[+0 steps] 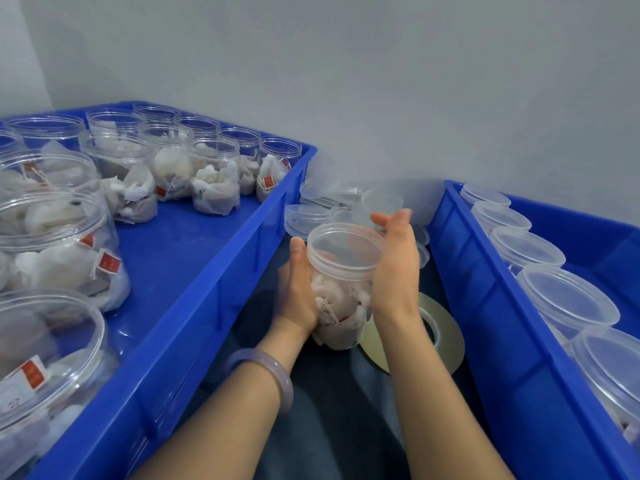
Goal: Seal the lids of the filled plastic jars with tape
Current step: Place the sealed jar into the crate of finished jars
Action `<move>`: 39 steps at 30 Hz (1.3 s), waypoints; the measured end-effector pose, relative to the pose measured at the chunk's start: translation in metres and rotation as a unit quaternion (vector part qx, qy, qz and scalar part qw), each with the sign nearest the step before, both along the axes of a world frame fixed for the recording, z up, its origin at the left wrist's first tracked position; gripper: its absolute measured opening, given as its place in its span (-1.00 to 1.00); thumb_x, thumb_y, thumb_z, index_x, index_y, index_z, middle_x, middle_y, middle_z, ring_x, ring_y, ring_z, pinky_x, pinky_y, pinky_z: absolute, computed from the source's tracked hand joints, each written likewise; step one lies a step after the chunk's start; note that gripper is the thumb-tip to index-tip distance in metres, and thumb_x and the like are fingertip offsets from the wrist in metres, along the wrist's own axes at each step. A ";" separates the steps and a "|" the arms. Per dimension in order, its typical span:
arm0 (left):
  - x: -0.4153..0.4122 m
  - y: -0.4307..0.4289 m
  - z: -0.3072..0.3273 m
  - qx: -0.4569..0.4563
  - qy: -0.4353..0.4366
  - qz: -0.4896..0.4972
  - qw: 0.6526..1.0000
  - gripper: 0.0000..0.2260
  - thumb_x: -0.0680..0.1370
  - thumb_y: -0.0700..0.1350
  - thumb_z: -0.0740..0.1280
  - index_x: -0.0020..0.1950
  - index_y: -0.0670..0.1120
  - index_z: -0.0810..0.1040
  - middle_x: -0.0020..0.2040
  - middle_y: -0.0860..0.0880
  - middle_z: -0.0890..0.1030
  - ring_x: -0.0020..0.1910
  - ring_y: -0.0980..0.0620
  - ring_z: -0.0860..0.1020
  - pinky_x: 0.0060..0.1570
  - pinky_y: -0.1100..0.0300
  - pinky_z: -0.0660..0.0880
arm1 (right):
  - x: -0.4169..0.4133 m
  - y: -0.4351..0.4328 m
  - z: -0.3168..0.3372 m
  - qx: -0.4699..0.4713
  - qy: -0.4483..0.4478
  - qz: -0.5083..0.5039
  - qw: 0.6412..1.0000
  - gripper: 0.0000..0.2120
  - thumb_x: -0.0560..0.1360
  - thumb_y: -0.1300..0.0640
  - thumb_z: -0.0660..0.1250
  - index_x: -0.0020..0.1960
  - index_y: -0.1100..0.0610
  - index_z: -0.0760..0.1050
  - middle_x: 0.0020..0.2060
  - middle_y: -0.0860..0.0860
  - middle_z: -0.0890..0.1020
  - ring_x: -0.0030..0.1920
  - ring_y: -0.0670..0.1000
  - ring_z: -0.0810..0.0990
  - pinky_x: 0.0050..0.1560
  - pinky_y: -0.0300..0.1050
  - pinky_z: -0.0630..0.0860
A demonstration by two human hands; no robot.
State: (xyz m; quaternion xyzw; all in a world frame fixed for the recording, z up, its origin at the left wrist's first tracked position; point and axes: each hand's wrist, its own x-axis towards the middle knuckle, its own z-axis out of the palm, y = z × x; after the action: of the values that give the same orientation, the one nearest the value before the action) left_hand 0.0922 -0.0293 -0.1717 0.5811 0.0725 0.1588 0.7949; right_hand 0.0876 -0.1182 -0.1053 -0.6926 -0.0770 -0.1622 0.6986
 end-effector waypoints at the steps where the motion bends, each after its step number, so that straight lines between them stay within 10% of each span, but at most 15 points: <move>1: -0.002 0.000 0.005 -0.012 -0.012 -0.004 1.000 -0.12 0.42 0.44 -0.01 0.31 -0.29 0.46 0.31 -0.30 0.48 0.33 -0.22 0.42 0.37 -0.06 0.32 | -0.002 -0.001 0.002 0.035 0.024 0.031 0.999 -0.41 0.41 -0.46 0.05 0.10 0.00 0.46 0.05 -0.10 0.59 0.11 -0.19 0.54 0.23 -0.19 0.43; 4: -0.008 0.001 0.010 -0.016 -0.045 -0.010 0.999 -0.34 0.32 0.44 0.05 -0.05 -0.02 0.68 0.02 -0.16 0.67 0.11 -0.13 0.60 0.24 -0.14 0.44 | -0.006 -0.001 0.004 -0.039 -0.046 0.027 0.998 -0.34 0.34 -0.46 0.08 0.25 -0.05 0.38 0.07 -0.25 0.53 0.10 -0.38 0.49 0.06 -0.49 0.39; 7: -0.010 -0.001 0.005 -0.012 -0.050 -0.002 0.999 -0.37 0.33 0.43 0.04 -0.14 0.00 0.69 -0.06 -0.11 0.69 0.05 -0.11 0.63 0.20 -0.14 0.48 | -0.008 0.000 0.000 -0.039 -0.107 -0.014 0.993 -0.65 0.50 -0.23 0.09 -0.02 0.03 0.43 -0.15 -0.08 0.67 -0.09 -0.23 0.61 -0.08 -0.45 0.42; 12: -0.014 -0.008 0.013 0.008 -0.057 -0.010 0.998 -0.32 0.34 0.40 0.05 0.02 -0.12 0.59 0.06 -0.22 0.64 0.15 -0.18 0.57 0.24 -0.17 0.43 | -0.004 -0.007 0.004 -0.020 -0.092 0.007 0.996 -0.71 0.51 -0.13 0.08 -0.09 0.06 0.44 -0.17 -0.03 0.68 -0.13 -0.18 0.62 -0.11 -0.42 0.43; 17: -0.016 -0.008 0.011 0.071 -0.155 0.028 0.985 -0.69 0.58 0.06 0.03 0.03 -0.03 0.51 -0.09 0.07 0.64 -0.05 0.20 0.60 -0.03 0.33 0.48 | 0.000 -0.014 0.003 -0.041 -0.081 -0.136 0.986 -0.68 0.58 -0.19 0.03 -0.10 -0.04 0.44 -0.20 -0.12 0.59 -0.17 -0.24 0.53 -0.10 -0.32 0.42; 26: -0.022 0.005 0.050 0.037 -0.131 0.021 0.990 -0.59 0.47 0.25 0.15 0.07 0.01 0.58 -0.03 -0.12 0.69 0.04 -0.10 0.63 0.19 -0.20 0.46 | -0.006 -0.004 0.009 0.016 0.014 0.049 0.999 -0.47 0.47 -0.39 0.00 -0.05 -0.03 0.55 -0.12 -0.08 0.68 -0.10 -0.23 0.62 0.03 -0.29 0.47; 29: -0.023 0.009 0.050 0.044 -0.139 0.091 0.985 -0.66 0.50 0.14 0.13 -0.07 -0.06 0.57 -0.12 -0.15 0.68 -0.04 -0.14 0.62 0.09 -0.18 0.50 | -0.011 0.006 0.006 -0.007 -0.061 -0.029 0.998 -0.69 0.46 -0.28 0.02 -0.16 -0.15 0.46 -0.19 -0.23 0.58 -0.11 -0.29 0.52 -0.08 -0.44 0.37; 33: -0.023 0.012 0.053 0.047 -0.141 0.106 0.983 -0.73 0.49 0.10 0.14 -0.17 -0.07 0.48 -0.17 -0.16 0.58 -0.18 -0.09 0.54 -0.12 0.02 0.45 | -0.011 0.006 0.001 -0.020 -0.031 0.125 0.991 -0.57 0.35 -0.35 0.12 -0.03 -0.09 0.53 0.02 -0.02 0.64 0.01 -0.21 0.58 0.03 -0.41 0.43; 39: -0.027 0.016 0.048 0.137 -0.180 -0.053 0.973 -0.55 0.42 0.29 0.23 0.02 -0.05 0.55 0.00 -0.03 0.66 0.03 0.06 0.60 0.05 0.20 0.50 | -0.008 0.006 -0.009 0.044 -0.056 0.083 0.994 -0.72 0.55 0.08 0.23 -0.25 -0.03 0.65 -0.25 -0.08 0.69 -0.17 -0.17 0.62 -0.12 -0.37 0.48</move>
State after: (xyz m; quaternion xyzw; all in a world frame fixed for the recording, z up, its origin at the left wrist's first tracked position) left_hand 0.0654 -0.0133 -0.1236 0.6495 -0.1256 0.2267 0.7148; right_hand 0.0793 -0.1117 -0.1148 -0.6422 -0.1655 -0.1455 0.7342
